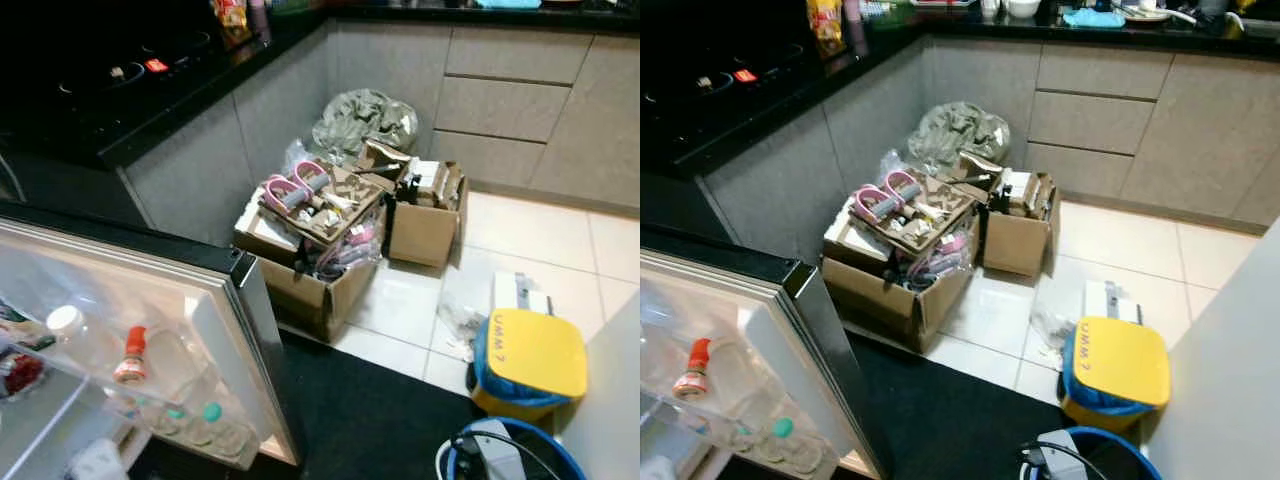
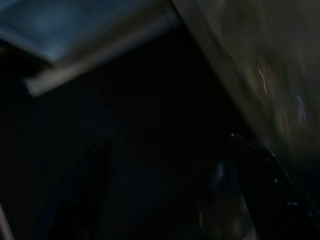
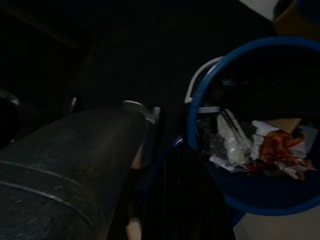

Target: Restocking fridge

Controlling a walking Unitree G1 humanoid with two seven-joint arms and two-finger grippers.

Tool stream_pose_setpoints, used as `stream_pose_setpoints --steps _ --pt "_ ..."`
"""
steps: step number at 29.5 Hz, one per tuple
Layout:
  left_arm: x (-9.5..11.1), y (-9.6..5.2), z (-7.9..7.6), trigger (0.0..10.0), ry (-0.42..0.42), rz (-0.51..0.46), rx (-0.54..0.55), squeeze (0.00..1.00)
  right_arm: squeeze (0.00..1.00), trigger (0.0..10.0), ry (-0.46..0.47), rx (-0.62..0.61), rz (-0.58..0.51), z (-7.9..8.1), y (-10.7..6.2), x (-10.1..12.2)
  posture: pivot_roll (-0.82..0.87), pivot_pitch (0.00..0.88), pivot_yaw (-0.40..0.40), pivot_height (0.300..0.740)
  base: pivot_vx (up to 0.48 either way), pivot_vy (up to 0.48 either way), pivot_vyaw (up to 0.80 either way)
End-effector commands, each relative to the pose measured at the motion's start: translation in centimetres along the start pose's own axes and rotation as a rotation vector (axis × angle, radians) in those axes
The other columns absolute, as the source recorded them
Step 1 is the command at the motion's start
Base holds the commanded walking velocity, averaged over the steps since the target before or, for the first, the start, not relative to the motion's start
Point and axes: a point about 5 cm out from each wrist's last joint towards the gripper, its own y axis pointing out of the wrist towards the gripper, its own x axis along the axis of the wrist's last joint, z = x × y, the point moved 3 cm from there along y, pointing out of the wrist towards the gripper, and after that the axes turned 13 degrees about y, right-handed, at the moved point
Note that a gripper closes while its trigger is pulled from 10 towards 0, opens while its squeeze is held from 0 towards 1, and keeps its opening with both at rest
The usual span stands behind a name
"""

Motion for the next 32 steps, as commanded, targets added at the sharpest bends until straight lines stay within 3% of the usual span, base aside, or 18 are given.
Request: stream_pose_setpoints --steps 1,5,7,10,13,14,16,17,18,19,20,21,22,23,24,25,29,32 --pt "1.2 0.2 1.7 10.0 -0.055 -0.038 0.069 1.0 0.0 10.0 -0.005 0.007 -0.006 0.2 0.1 0.1 -0.05 0.0 0.032 0.74 0.0 0.0 0.0" --pt "8.3 0.2 5.8 10.0 -0.285 -0.287 0.184 1.0 0.0 10.0 -0.019 0.011 0.004 0.2 0.0 -0.1 -0.05 0.0 0.03 0.74 0.0 0.0 0.0" --pt "11.0 -0.1 7.4 10.0 -0.317 -0.377 0.218 1.0 0.0 10.0 -0.029 0.01 0.009 0.1 0.0 -0.2 -0.05 0.0 0.03 0.74 0.0 0.0 0.0" --pt "12.2 -0.4 8.2 10.0 -0.335 -0.416 0.236 1.0 0.0 10.0 -0.032 0.009 0.011 0.0 0.0 -0.2 -0.05 0.0 0.032 0.74 0.0 0.0 0.0" --pt "16.1 -1.4 10.2 10.0 -0.403 -0.553 0.264 1.0 0.0 10.0 -0.034 0.002 0.01 -0.3 -0.1 -0.2 -0.06 0.0 0.034 0.74 0.0 0.0 0.0" --pt "17.9 -1.9 10.5 10.0 -0.444 -0.624 0.244 1.0 0.0 10.0 -0.033 0.001 0.008 -0.3 -0.1 -0.1 -0.05 0.0 0.034 0.74 0.0 0.0 0.0" --pt "19.0 -2.3 10.7 10.0 -0.472 -0.671 0.228 1.0 0.0 10.0 -0.032 0.0 0.006 -0.3 -0.1 0.0 -0.05 0.0 0.034 0.74 0.0 0.0 0.0" --pt "22.6 -3.7 10.2 10.0 -0.482 -0.83 0.132 0.91 0.0 10.0 -0.03 0.004 0.005 -0.1 0.0 0.0 -0.05 0.0 0.033 0.74 0.0 0.0 0.0" --pt "22.6 -3.7 10.2 10.0 -0.482 -0.83 0.132 0.91 0.0 10.0 -0.03 0.004 0.005 -0.1 0.0 0.0 -0.05 0.0 0.033 0.74 0.0 0.0 0.0" --pt "24.0 -4.3 9.8 10.0 -0.468 -0.893 0.09 0.38 0.0 10.0 -0.031 0.006 0.006 0.0 0.0 0.0 -0.05 0.0 0.033 0.74 0.0 0.0 0.0" --pt "25.3 -5.0 9.3 10.0 -0.455 -0.953 0.039 0.12 0.0 10.0 -0.031 0.009 0.007 0.1 0.0 0.0 -0.05 0.0 0.033 0.74 0.0 0.0 0.0" --pt "25.3 -5.0 9.3 10.0 -0.455 -0.953 0.039 0.12 0.0 10.0 -0.031 0.009 0.007 0.1 0.0 0.0 -0.05 0.0 0.033 0.74 0.0 0.0 0.0" --pt "26.3 -5.5 8.8 10.0 -0.448 -0.998 -0.006 0.0 0.0 10.0 -0.032 0.011 0.008 0.2 0.0 -0.1 -0.05 0.0 0.033 0.74 0.0 0.0 0.0" --pt "27.1 -6.0 8.3 10.0 -0.44 -1.036 -0.051 0.0 0.0 10.0 -0.032 0.013 0.009 0.3 0.0 -0.1 -0.05 0.0 0.033 0.74 0.0 0.0 0.0" --pt "29.1 -7.6 6.6 10.0 -0.386 -1.152 -0.192 0.0 0.0 10.0 -0.033 0.015 0.011 0.3 0.0 -0.2 -0.05 0.0 0.033 0.74 0.0 0.0 0.0" --pt "29.1 -7.6 6.6 10.0 -0.386 -1.152 -0.192 0.0 0.0 10.0 -0.033 0.015 0.011 0.3 0.0 -0.2 -0.05 0.0 0.033 0.74 0.0 0.0 0.0" --pt "31.3 -10.5 3.9 10.0 -0.281 -1.301 -0.431 0.0 0.0 10.0 -0.032 0.013 0.014 0.1 0.0 -0.3 -0.05 0.0 0.03 0.74 0.0 0.0 0.0" --pt "31.7 -11.6 2.9 10.0 -0.227 -1.35 -0.534 0.0 0.0 10.0 -0.033 0.012 0.015 0.0 0.0 -0.3 -0.05 0.0 0.03 0.74 0.0 0.0 0.0"
